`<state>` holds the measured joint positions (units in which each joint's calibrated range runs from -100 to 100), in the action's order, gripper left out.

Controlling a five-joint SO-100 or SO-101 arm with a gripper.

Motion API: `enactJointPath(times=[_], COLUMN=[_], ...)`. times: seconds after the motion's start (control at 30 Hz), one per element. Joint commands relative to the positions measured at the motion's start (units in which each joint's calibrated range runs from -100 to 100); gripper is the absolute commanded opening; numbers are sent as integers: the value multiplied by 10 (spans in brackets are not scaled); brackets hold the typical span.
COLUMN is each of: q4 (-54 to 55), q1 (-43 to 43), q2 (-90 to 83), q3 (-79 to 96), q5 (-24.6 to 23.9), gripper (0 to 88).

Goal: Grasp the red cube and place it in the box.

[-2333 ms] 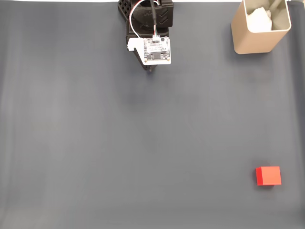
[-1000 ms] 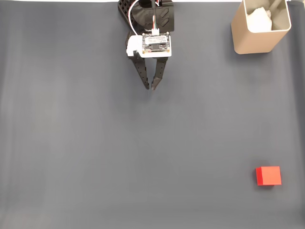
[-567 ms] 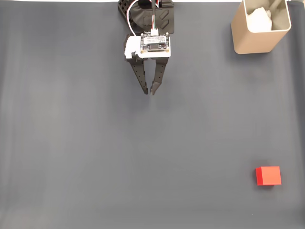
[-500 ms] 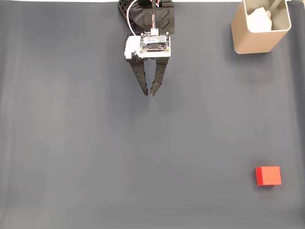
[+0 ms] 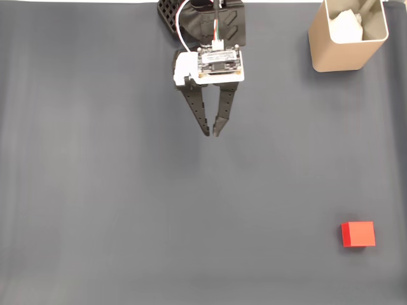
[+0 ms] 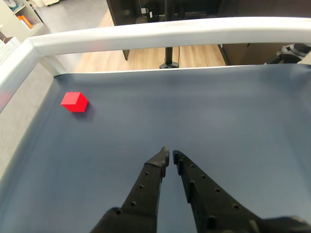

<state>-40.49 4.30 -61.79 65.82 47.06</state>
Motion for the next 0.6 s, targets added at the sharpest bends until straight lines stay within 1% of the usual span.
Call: enactJointPath(times=[0.0,0.57], q4=[-13,-67], q1=[15,59], q2=[29,198], q3=[-72,-277], q5=[-4,6], gripper=[0,0])
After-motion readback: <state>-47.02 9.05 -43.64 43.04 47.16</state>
